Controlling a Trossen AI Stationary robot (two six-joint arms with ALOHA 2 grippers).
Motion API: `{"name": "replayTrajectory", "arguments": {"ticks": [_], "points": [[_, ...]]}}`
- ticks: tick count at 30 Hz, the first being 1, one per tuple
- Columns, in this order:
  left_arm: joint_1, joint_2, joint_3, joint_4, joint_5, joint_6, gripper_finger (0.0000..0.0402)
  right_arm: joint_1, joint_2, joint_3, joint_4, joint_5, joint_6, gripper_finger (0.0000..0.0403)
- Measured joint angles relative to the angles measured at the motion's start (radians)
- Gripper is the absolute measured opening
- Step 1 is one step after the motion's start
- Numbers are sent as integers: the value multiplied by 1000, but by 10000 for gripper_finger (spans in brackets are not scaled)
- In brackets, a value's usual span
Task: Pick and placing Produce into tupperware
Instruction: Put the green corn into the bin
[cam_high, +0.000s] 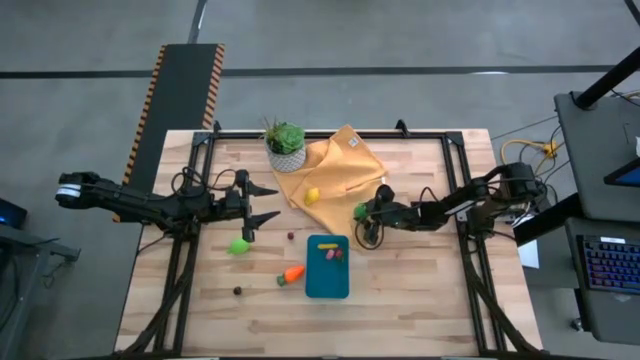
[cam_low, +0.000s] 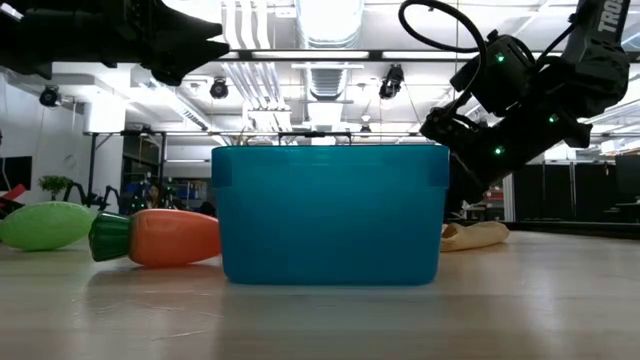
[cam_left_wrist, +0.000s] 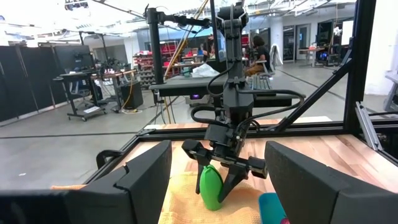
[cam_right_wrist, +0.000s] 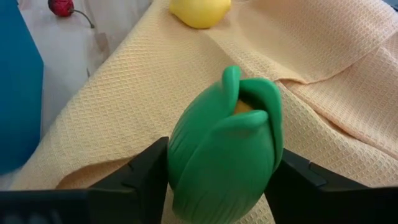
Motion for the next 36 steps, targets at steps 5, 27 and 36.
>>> {"name": "replayTrajectory", "arguments": {"ticks": [5, 27, 36], "points": [[0, 0, 0, 0, 0, 0, 245, 0, 0, 6, -2, 0, 3, 207], [0, 0, 0, 0, 0, 1, 245, 14, -189, 66, 85, -167, 25, 200], [0, 0, 0, 0, -1, 1, 245, 112, -282, 85, 82, -247, -45, 200]]}}
